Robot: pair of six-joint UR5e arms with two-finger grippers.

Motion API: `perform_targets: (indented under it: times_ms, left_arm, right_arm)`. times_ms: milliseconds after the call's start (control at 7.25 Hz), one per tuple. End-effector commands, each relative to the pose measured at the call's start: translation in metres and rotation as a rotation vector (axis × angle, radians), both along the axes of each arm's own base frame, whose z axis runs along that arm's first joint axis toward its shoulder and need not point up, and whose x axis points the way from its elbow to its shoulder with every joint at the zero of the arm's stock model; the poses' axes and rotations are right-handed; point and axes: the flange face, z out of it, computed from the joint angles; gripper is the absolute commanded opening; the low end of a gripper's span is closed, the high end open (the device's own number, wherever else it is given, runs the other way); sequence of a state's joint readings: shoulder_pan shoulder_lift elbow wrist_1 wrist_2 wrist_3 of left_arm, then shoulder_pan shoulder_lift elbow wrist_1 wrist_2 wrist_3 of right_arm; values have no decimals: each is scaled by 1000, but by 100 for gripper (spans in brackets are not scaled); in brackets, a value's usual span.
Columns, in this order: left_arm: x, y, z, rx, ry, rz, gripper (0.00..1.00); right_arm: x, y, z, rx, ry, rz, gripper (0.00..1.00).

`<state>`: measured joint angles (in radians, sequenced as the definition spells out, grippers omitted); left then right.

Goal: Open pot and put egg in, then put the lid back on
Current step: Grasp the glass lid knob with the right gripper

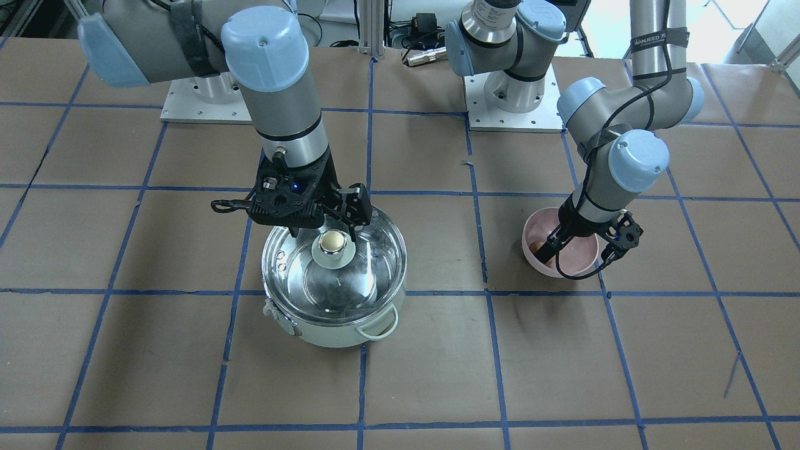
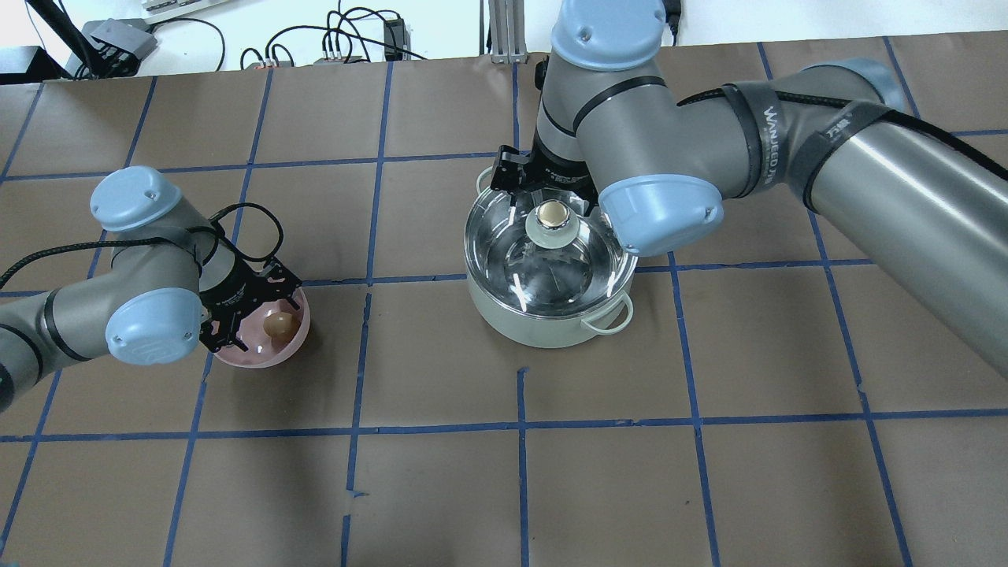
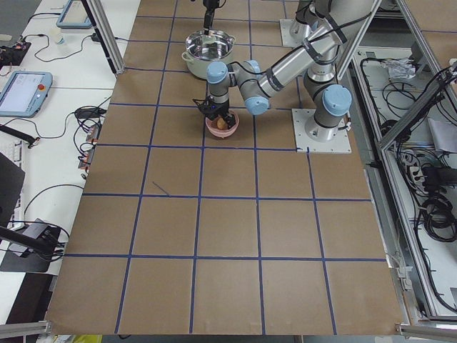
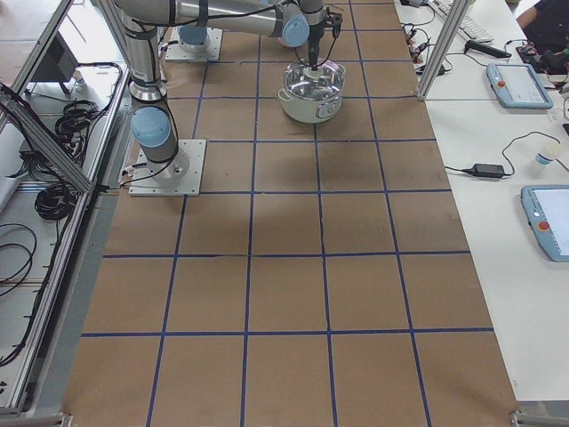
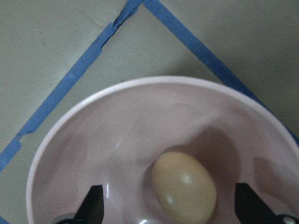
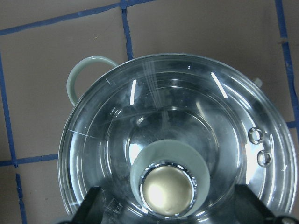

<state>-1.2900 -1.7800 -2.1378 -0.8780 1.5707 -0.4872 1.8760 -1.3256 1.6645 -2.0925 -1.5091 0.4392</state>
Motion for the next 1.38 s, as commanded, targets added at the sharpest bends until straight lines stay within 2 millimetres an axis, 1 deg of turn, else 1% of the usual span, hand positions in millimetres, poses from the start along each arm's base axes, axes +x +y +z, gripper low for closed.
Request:
perform_targets:
  times_ms: [0, 276, 414, 552, 690, 828, 966, 1103, 1241]
  left_arm:
    - [0, 0, -10, 15, 6, 1, 100]
    - [0, 1, -11, 19, 4, 13, 100]
    - [0, 1, -11, 21, 0, 41, 100]
    - [0, 2, -13, 24, 3, 45, 100]
    - [0, 1, -12, 23, 2, 43, 94]
    - [0, 1, -12, 21, 2, 43, 72]
    - [0, 0, -11, 21, 3, 43, 53]
    - [0, -1, -10, 17, 4, 44, 41]
    - [0, -1, -10, 18, 3, 39, 30]
  right_arm:
    - [4, -1, -22, -14, 7, 45, 99]
    - [3, 0, -20, -23, 15, 76, 98]
    - [2, 0, -21, -22, 16, 74, 87]
    - [3, 1, -20, -22, 16, 76, 68]
    - [1, 1, -18, -24, 18, 74, 50]
    - [1, 1, -17, -23, 23, 74, 38]
    - [-4, 1, -16, -27, 61, 72, 25]
    - [-9, 2, -2, -46, 68, 79, 21]
    - [-16, 4, 17, -47, 67, 70, 18]
